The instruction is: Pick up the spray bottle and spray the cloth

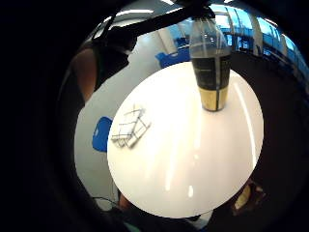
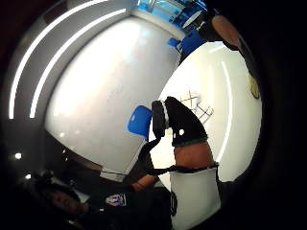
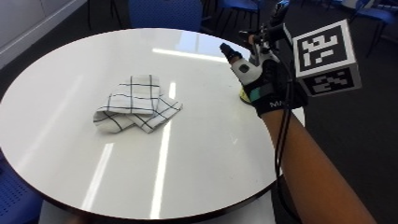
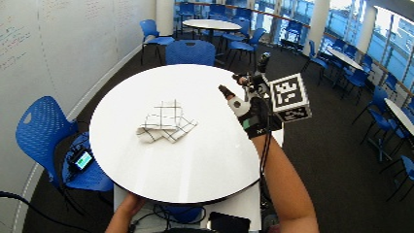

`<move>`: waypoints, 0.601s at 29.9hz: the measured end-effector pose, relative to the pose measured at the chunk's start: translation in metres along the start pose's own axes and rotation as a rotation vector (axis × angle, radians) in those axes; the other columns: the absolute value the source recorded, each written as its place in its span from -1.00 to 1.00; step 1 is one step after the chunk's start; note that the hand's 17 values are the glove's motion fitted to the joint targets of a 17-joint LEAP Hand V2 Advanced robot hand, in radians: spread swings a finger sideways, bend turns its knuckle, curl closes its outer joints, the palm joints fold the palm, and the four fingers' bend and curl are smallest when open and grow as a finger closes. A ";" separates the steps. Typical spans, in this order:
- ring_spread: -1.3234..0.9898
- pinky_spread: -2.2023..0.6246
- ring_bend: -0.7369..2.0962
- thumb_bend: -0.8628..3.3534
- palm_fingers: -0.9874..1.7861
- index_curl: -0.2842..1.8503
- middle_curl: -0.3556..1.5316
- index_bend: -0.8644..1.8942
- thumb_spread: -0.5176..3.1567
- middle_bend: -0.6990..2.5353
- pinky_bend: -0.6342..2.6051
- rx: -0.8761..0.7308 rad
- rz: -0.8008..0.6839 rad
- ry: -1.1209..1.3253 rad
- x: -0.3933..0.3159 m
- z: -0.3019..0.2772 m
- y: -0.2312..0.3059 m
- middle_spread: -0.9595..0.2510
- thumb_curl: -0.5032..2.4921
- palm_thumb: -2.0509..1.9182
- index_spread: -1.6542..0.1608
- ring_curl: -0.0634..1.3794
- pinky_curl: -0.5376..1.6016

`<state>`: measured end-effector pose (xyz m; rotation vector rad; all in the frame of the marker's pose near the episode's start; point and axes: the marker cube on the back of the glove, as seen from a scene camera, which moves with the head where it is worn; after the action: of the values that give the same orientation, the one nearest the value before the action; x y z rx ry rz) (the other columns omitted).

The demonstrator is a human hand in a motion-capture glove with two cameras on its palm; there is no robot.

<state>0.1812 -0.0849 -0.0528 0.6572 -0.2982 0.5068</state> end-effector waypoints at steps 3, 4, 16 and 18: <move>0.16 0.72 -0.27 -0.59 0.24 -0.43 -0.28 -0.27 -0.08 -0.43 -0.50 0.034 0.048 -0.001 0.013 -0.003 -0.013 0.58 -0.44 0.35 0.43 -0.49 -0.22; 0.15 0.72 -0.28 -0.59 0.23 -0.44 -0.28 -0.27 -0.08 -0.43 -0.49 0.047 0.065 -0.010 0.017 -0.004 -0.016 0.58 -0.44 0.36 0.43 -0.49 -0.22; 0.14 0.71 -0.31 -0.58 0.25 -0.44 -0.24 -0.26 -0.09 -0.41 -0.50 0.275 0.305 -0.207 0.059 -0.019 -0.052 0.52 -0.41 0.42 0.46 -0.49 -0.21; 0.13 0.70 -0.31 -0.58 0.24 -0.44 -0.24 -0.27 -0.09 -0.41 -0.50 0.288 0.345 -0.220 0.066 -0.020 -0.059 0.50 -0.41 0.42 0.46 -0.48 -0.21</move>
<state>0.2705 -0.0886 -0.0699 0.9511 -0.5584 0.8187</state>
